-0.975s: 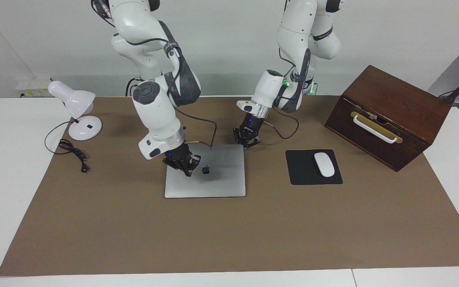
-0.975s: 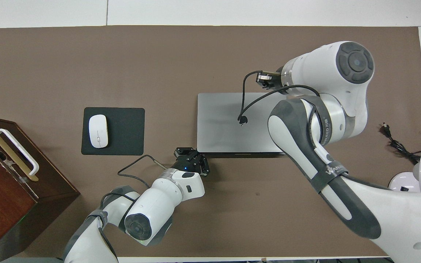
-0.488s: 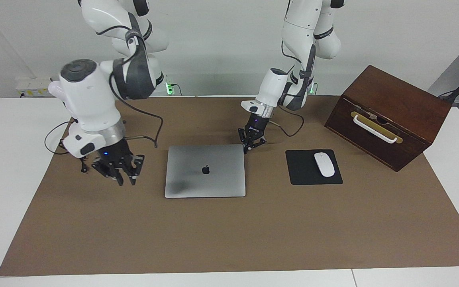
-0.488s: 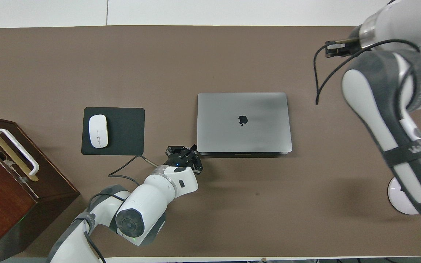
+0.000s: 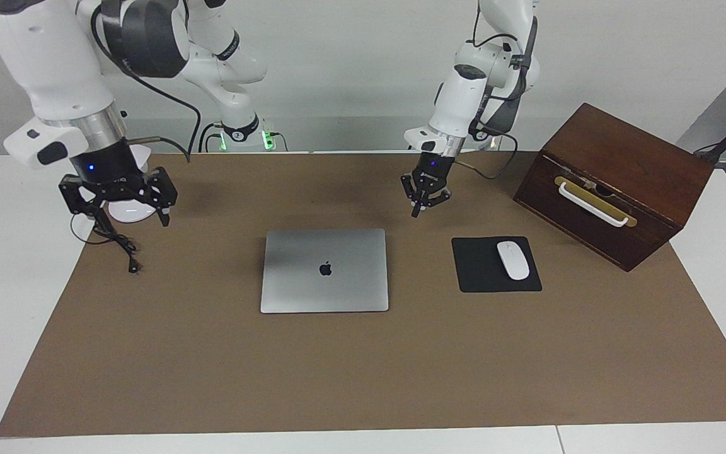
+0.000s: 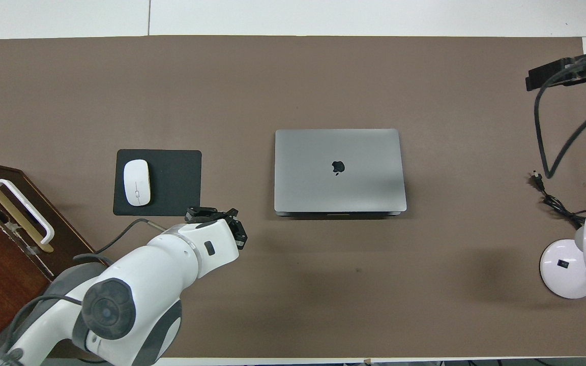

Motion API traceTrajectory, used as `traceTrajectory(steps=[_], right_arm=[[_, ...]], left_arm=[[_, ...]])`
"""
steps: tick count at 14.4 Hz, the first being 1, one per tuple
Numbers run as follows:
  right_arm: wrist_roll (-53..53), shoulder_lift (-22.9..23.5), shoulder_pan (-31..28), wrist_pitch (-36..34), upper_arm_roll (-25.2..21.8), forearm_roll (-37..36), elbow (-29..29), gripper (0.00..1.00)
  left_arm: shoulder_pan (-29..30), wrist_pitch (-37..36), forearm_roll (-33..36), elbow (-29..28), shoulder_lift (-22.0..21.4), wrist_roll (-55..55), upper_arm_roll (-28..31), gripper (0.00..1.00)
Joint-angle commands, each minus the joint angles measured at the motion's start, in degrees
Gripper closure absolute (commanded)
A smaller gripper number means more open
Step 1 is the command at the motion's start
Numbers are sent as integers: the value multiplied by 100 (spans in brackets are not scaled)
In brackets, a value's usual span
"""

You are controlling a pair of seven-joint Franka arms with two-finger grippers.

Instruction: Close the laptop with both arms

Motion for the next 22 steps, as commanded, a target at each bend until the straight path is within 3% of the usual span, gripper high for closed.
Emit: traceTrajectory(steps=[1, 7, 8, 9, 10, 17, 22], right_arm=[[330, -268, -174, -184, 68, 158, -153, 0], [797, -803, -245, -272, 68, 282, -617, 0], [788, -865, -254, -159, 60, 282, -801, 0], [788, -874, -254, 103, 60, 282, -943, 0], [780, -874, -254, 410, 60, 274, -1109, 0], [771, -717, -288, 738, 60, 273, -1225, 0], [718, -725, -368, 721, 60, 273, -1322, 0]], left_arm=[[323, -1525, -60, 594, -407, 197, 0, 100], [991, -3611, 10, 1799, -478, 565, 0, 100], [1157, -3822, 2, 1966, -469, 575, -9, 79], [1281, -4016, 10, 2107, -460, 558, 0, 44], [1404, -4113, 2, 2204, -452, 532, 0, 0], [2633, -4325, 1, 2486, -452, 514, 0, 0], [3206, -4798, 1, 3248, -127, 496, 0, 0]])
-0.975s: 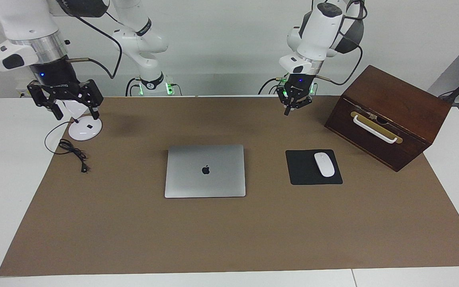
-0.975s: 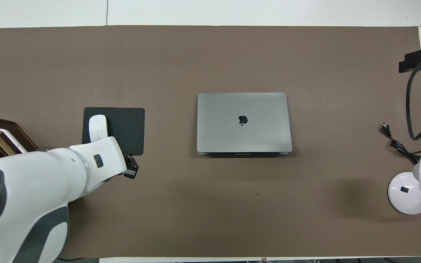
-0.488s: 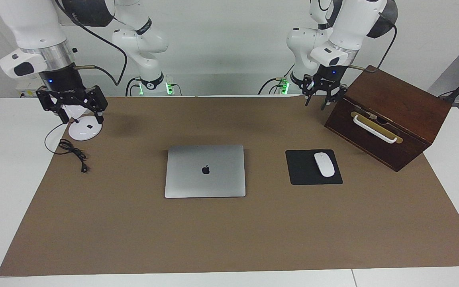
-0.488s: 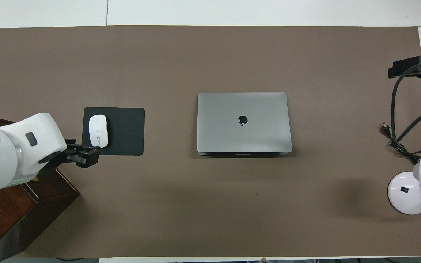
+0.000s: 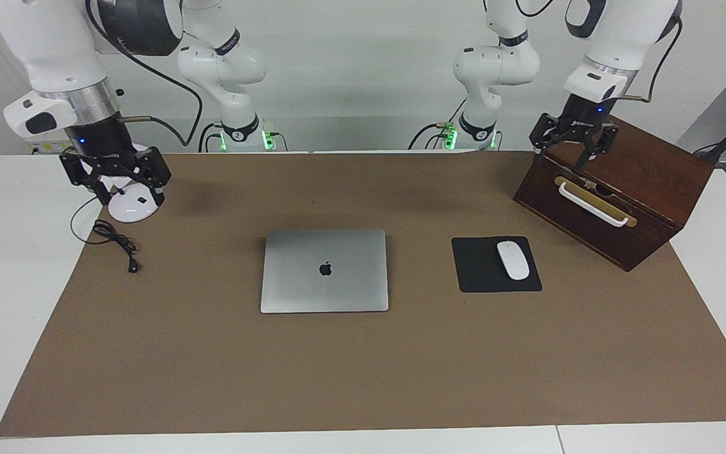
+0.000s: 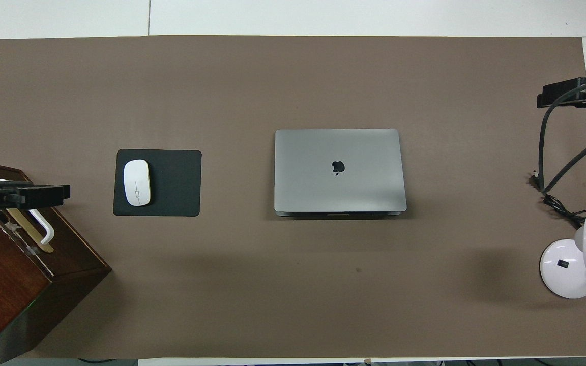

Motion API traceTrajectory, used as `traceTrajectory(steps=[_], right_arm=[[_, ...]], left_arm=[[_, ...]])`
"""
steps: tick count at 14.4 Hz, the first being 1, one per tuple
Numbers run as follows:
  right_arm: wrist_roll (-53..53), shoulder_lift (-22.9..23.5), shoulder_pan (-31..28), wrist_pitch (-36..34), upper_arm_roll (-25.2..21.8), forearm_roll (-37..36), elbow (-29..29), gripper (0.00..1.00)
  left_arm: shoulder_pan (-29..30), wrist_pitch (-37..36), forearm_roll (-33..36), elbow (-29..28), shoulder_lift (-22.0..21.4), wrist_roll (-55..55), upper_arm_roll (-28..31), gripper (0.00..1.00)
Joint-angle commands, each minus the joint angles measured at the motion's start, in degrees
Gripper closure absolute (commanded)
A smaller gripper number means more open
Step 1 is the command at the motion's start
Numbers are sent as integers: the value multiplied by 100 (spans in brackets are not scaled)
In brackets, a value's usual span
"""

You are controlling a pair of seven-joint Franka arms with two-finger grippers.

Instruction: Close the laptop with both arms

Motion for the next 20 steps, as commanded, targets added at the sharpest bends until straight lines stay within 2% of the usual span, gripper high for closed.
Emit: traceTrajectory(steps=[1, 8, 10, 15, 20], right_arm=[[-7, -78, -134, 111, 61, 119, -185, 0], [-103, -140, -152, 138, 61, 41, -326, 0], [-340, -157, -143, -203, 34, 5, -335, 0], [-376, -271, -230, -1118, 34, -180, -335, 0], [-596, -280, -231, -1348, 34, -171, -334, 0]], left_arm=[[258, -609, -3, 771, 420, 39, -68, 0], [382, -1480, 225, 2169, 1150, 30, -59, 0], [400, -1700, 234, 2486, 1378, 30, -59, 0], [400, -1807, 243, 2576, 1625, 30, -59, 0], [391, -1666, 419, 2479, 1652, 30, -68, 0]])
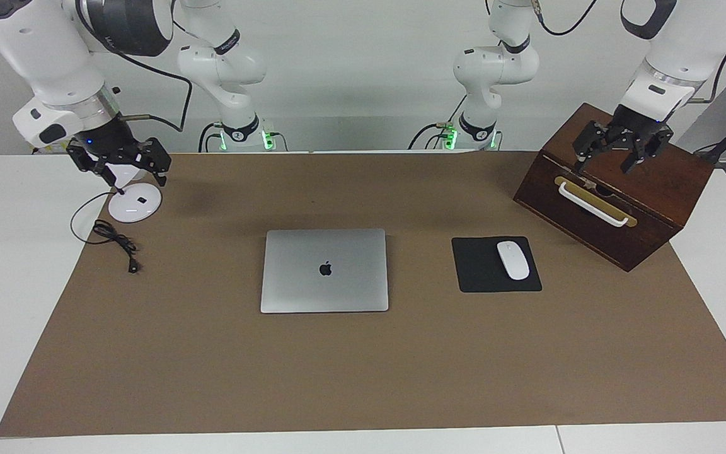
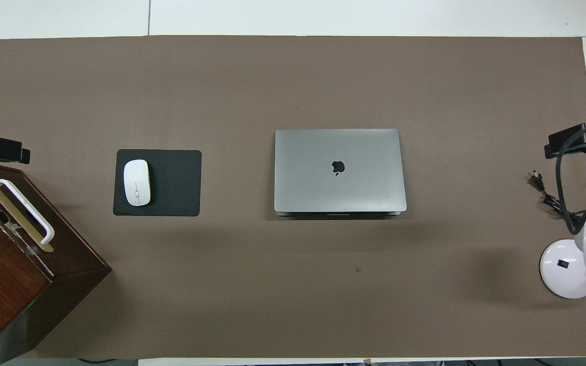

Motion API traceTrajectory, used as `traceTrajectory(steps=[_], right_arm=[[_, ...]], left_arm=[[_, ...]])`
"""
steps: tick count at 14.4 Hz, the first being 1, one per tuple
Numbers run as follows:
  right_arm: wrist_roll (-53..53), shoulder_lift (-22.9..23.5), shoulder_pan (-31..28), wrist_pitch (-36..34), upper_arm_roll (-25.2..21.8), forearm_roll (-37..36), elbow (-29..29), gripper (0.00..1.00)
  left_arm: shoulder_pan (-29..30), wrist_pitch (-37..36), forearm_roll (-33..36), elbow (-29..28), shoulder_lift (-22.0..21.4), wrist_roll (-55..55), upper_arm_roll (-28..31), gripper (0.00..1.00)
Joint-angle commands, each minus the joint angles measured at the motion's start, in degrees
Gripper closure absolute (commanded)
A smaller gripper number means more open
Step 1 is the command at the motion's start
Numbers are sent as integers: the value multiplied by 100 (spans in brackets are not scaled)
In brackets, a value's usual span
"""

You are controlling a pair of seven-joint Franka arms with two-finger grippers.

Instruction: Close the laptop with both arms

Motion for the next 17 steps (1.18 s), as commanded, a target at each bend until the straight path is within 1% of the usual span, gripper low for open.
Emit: traceTrajectory(steps=[1, 8, 11, 17], right_arm=[[-159, -130, -73, -7, 52, -53, -150, 0], [-168, -130, -152, 63, 52, -36, -159, 0], [-168, -138, -152, -68, 52, -27, -159, 0], [-159, -147, -161, -77, 43, -36, -168, 0]], left_arm=[[78, -76, 108, 113, 39, 30, -64, 0], [87, -85, 64, 182, 74, -5, -64, 0], [87, -94, 73, 183, 82, -5, -64, 0], [69, -287, 99, 183, 56, -5, -64, 0]])
